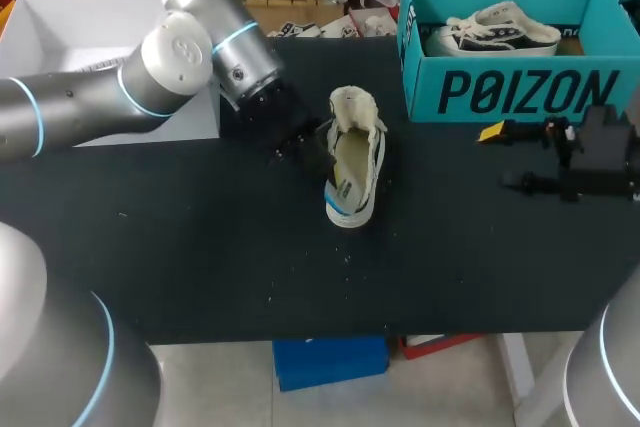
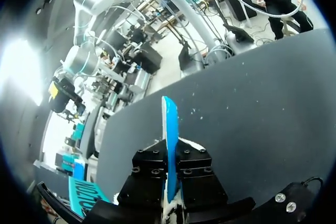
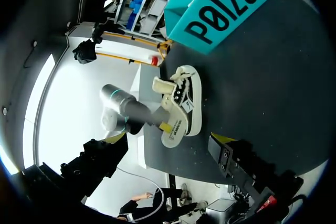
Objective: Take the shoe out of the shoebox, open the shoe tongue, remove and reinsert the insole, then place the shoe into the shoebox
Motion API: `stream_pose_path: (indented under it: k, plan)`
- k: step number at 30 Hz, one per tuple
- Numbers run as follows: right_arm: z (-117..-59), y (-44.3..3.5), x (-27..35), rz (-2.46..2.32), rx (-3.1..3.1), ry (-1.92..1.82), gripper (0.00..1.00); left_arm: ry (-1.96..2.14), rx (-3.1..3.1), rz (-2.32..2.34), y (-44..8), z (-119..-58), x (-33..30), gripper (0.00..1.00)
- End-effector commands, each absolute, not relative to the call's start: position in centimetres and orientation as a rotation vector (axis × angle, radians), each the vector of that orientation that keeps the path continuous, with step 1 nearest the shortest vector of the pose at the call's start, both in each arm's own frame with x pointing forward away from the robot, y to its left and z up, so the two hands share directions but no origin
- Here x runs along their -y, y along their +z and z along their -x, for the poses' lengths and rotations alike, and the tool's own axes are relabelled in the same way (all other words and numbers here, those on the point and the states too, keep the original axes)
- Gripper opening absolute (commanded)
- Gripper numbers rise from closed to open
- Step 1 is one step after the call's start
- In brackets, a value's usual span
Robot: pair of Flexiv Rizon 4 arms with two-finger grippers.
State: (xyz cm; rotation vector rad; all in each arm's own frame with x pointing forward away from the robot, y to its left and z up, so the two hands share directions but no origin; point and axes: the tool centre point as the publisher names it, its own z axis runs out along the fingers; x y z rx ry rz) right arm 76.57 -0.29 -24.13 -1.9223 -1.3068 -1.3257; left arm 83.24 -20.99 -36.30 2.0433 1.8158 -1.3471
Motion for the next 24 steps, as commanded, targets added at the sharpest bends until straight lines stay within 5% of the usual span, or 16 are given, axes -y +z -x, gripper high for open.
stream_pose_path:
  k: [1,22,24]
  plan:
    - [-76.6,-24.1,0.3,1.924,1.307,-1.324,1.00,-1.356,-1.808,-2.045,-36.9,-83.9,21.6,0.00]
    - [-76.6,-24.1,0.3,1.924,1.307,-1.324,1.00,-1.333,-1.842,-1.979,-38.0,-87.0,22.5,0.00]
    - [-76.6,-24.1,0.3,1.924,1.307,-1.324,1.00,-1.329,-1.847,-1.975,-38.1,-87.0,22.5,0.36]
